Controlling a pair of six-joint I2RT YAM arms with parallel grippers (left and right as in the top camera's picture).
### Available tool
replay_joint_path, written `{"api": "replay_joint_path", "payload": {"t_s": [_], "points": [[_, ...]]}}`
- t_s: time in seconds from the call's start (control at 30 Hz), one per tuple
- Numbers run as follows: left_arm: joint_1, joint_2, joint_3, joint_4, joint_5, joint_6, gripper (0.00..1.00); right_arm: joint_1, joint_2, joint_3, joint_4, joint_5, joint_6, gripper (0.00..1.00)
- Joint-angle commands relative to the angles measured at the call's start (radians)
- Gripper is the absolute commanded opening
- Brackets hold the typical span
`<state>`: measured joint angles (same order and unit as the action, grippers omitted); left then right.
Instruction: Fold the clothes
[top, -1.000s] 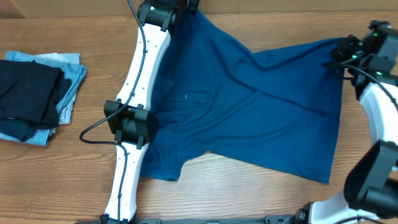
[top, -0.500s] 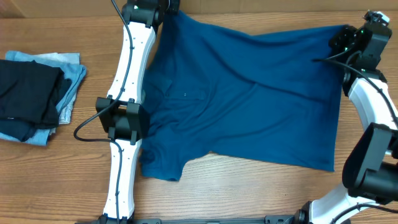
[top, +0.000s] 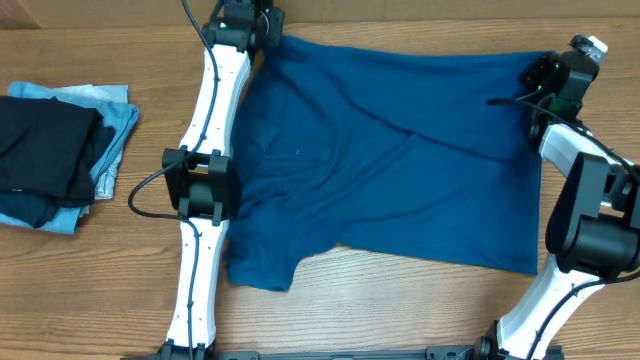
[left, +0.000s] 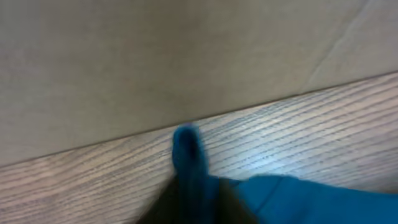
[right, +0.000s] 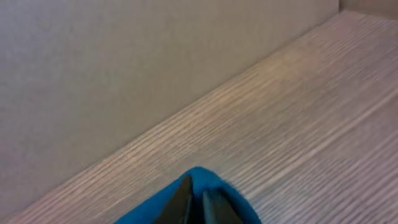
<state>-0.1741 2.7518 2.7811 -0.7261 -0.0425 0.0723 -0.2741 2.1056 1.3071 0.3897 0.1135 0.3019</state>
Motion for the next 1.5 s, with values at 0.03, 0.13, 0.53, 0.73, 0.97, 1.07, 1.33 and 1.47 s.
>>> {"api": "replay_joint_path", "payload": {"t_s": [0.03, 0.13, 0.53, 0.73, 0.97, 1.07, 1.33, 1.47], "points": [[0.005, 0.031, 0.001, 0.076, -0.008, -0.017, 1.0, -0.003, 0.019, 0.027, 0.064, 0.029, -0.068, 1.0], [0.005, 0.029, 0.074, 0.069, -0.008, -0.017, 1.0, -0.008, 0.019, 0.133, -0.051, 0.028, -0.129, 1.0], [0.002, 0.029, 0.229, -0.499, 0.017, -0.133, 1.0, -0.016, 0.019, 0.566, -1.165, -0.169, -0.232, 0.86], [0.015, 0.029, 0.227, -0.584, 0.018, -0.192, 1.0, -0.056, 0.024, 0.565, -1.322, -0.177, -0.232, 0.83], [0.014, 0.029, 0.226, -0.632, 0.017, -0.192, 1.0, -0.06, 0.115, 0.565, -1.279, -0.22, -0.339, 0.66], [0.014, 0.029, 0.226, -0.631, 0.017, -0.192, 1.0, -0.058, 0.15, 0.564, -1.231, -0.22, -0.393, 0.67], [0.014, 0.029, 0.226, -0.631, 0.017, -0.192, 1.0, -0.057, 0.198, 0.564, -1.117, -0.24, -0.408, 0.56], [0.014, 0.029, 0.226, -0.631, 0.017, -0.192, 1.0, -0.056, 0.225, 0.564, -1.107, -0.239, -0.408, 0.54]]}}
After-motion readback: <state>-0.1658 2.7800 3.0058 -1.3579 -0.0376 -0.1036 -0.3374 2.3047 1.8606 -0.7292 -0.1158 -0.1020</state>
